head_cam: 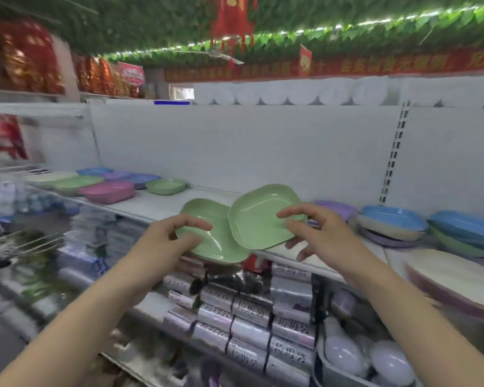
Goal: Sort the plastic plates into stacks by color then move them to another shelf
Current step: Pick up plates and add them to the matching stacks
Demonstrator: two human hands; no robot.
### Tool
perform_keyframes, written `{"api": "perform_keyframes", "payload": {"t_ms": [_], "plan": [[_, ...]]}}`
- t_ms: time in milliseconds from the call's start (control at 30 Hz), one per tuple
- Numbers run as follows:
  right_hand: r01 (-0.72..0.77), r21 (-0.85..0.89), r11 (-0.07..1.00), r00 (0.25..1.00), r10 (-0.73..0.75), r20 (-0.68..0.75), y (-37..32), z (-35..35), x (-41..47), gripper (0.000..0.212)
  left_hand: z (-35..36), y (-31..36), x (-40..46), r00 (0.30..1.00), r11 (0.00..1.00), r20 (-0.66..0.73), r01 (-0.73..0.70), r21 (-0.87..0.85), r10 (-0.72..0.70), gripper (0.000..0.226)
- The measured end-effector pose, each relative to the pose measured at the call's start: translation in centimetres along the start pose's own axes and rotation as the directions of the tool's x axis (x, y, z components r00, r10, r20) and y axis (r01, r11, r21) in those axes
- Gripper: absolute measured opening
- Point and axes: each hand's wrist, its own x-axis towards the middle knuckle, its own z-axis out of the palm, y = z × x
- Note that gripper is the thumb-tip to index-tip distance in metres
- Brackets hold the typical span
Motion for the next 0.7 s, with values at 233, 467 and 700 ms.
{"api": "perform_keyframes", "payload": {"t_ms": [233, 467, 700], "plan": [[0.027, 0.038, 0.999, 0.985, -0.033, 0.167, -3.8, 20.3, 4.5, 0.018, -18.5, -5.1, -3.0, 0.982, 0.993, -0.151, 0.115, 0.030, -0.110, 0.023], [0.033, 0.085, 0.996, 0.969, -0.053, 0.241, -5.6, 32.5, 9.6, 0.020, -30.6, -8.7, -2.0, 0.963, 0.992, -0.249, 0.120, 0.046, -0.105, 0.025], [0.012, 0.116, 0.993, 0.979, -0.035, 0.201, -4.2, 37.2, 16.8, 0.018, -36.3, -12.4, 4.4, 0.966, 0.994, -0.242, 0.104, 0.041, -0.091, 0.019]]}}
